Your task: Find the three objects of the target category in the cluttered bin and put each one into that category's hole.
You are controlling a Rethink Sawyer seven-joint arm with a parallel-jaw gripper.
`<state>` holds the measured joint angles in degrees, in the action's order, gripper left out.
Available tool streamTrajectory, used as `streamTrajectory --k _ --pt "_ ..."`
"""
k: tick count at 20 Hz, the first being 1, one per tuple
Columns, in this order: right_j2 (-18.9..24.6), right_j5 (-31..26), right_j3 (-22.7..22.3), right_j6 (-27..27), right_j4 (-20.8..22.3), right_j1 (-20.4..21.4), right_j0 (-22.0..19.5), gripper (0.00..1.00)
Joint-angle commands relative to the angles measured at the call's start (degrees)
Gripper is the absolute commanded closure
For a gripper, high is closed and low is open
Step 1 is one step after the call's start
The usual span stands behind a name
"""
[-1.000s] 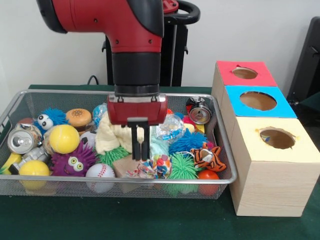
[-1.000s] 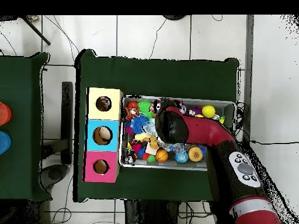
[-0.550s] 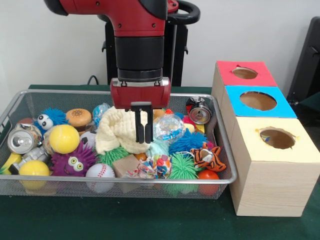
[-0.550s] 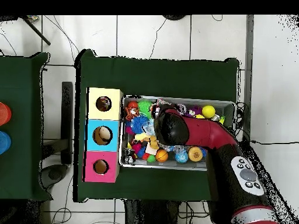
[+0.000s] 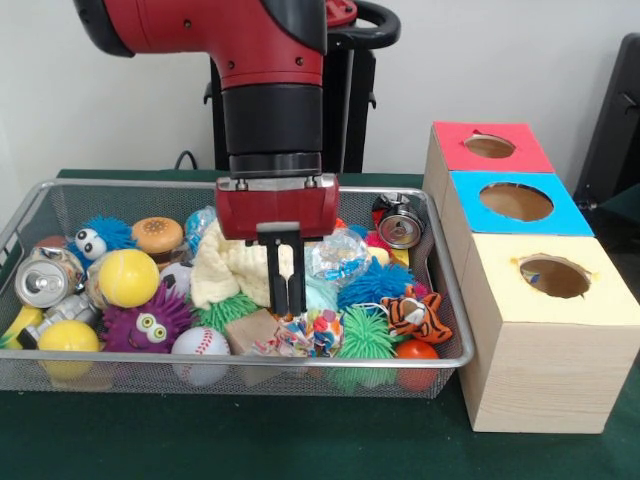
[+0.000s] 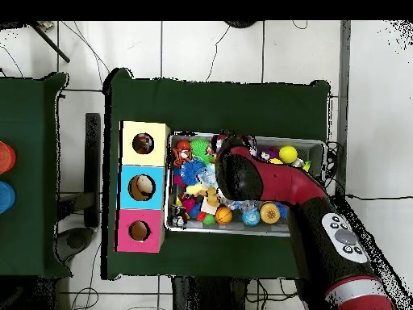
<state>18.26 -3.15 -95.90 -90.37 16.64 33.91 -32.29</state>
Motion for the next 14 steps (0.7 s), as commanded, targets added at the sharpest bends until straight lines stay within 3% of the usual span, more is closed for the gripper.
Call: streamTrajectory --k 1,10,14 --pt "2.92 2.42 0.52 -5.06 3.28 -3.20 -0.37 0.00" --pt "2.48 1.08 0.41 -5.86 1.90 -2.89 0.45 0.00" --pt "0.71 -3.67 -0.09 -5.18 0.79 -2.00 1.52 0.00"
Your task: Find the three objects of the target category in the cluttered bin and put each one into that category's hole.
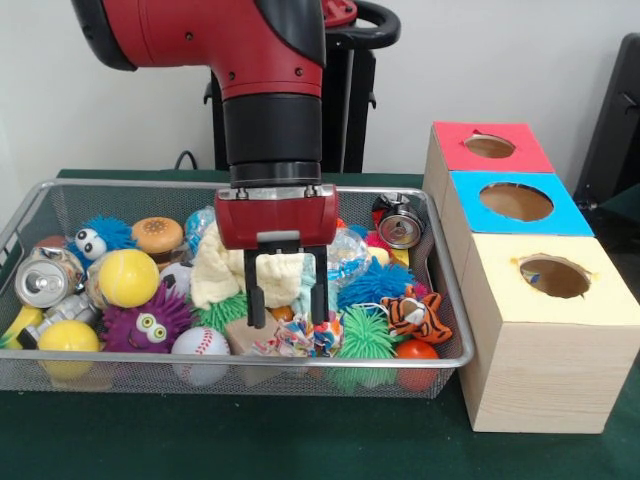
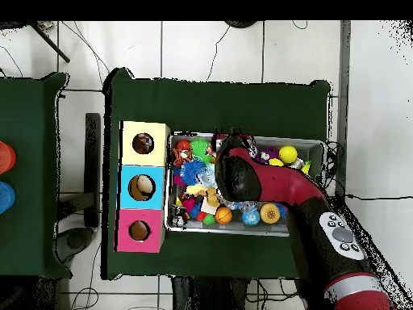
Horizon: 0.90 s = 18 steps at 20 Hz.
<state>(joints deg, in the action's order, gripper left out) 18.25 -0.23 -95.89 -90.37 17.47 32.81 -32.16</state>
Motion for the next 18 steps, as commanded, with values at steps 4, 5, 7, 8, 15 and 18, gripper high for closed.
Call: streamTrajectory --k 4,5,7,8,15,18 --pt "-0.70 -11.33 -1.65 -5.72 -1.82 -0.39 2.20 0.00" --pt "-0.98 -11.87 -1.75 -5.93 -2.01 -0.37 2.41 0.00" --pt "-1.53 -12.55 -2.00 -6.11 -1.97 -0.30 2.65 0.00" --pt "-1.84 -12.88 -2.19 -6.25 -1.95 -0.20 2.79 0.00" --pt "-3.58 -14.24 -2.67 -8.10 -2.49 -1.06 3.53 0.00" --pt "-3.51 -14.00 -2.94 -8.32 -2.68 -0.91 3.12 0.00"
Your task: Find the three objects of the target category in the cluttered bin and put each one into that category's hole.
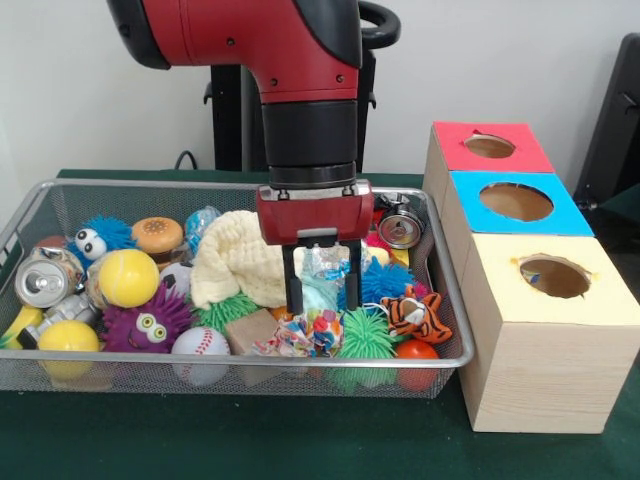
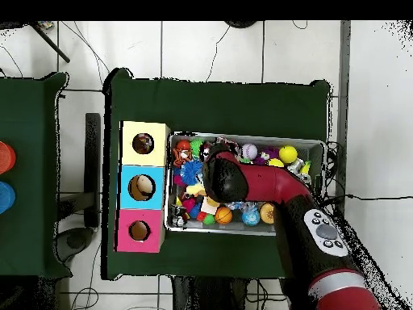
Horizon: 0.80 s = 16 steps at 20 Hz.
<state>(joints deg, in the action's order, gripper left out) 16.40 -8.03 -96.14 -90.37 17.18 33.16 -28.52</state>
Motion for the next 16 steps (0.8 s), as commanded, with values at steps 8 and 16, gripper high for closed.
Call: streamTrajectory --k 8,16 --pt "-1.32 -4.04 -2.35 -8.05 -1.86 -2.05 -1.43 0.00" --pt "-1.87 -3.01 -0.88 -7.81 -1.24 -3.88 -0.82 0.00"
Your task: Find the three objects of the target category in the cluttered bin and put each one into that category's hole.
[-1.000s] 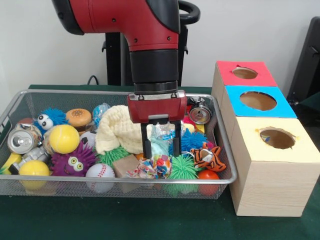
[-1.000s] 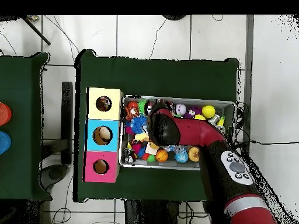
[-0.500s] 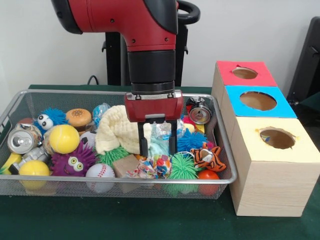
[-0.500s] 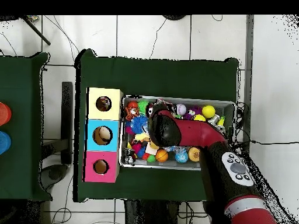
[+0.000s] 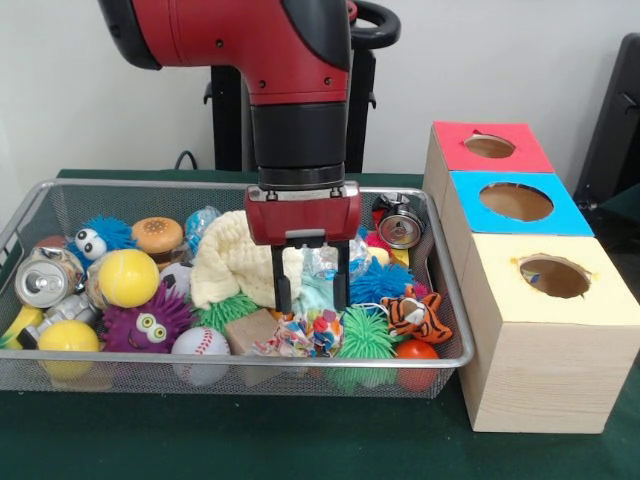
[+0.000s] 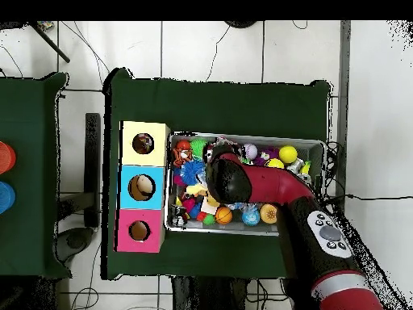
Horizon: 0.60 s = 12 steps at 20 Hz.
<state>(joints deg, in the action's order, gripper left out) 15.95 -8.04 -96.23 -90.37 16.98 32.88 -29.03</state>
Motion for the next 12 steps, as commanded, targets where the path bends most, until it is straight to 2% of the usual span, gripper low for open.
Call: streamTrajectory --k 1,4,7,12 --pt "-1.35 -2.44 -0.62 -8.03 -1.10 -3.89 -0.30 0.00" --pt "-1.76 -1.03 -0.10 -9.03 -1.47 -4.34 0.06 0.00" --pt "-5.53 0.77 1.33 -11.02 -1.85 -4.81 2.49 0.00" --pt "-5.28 1.32 1.89 -10.19 -1.80 -5.90 2.31 0.00"
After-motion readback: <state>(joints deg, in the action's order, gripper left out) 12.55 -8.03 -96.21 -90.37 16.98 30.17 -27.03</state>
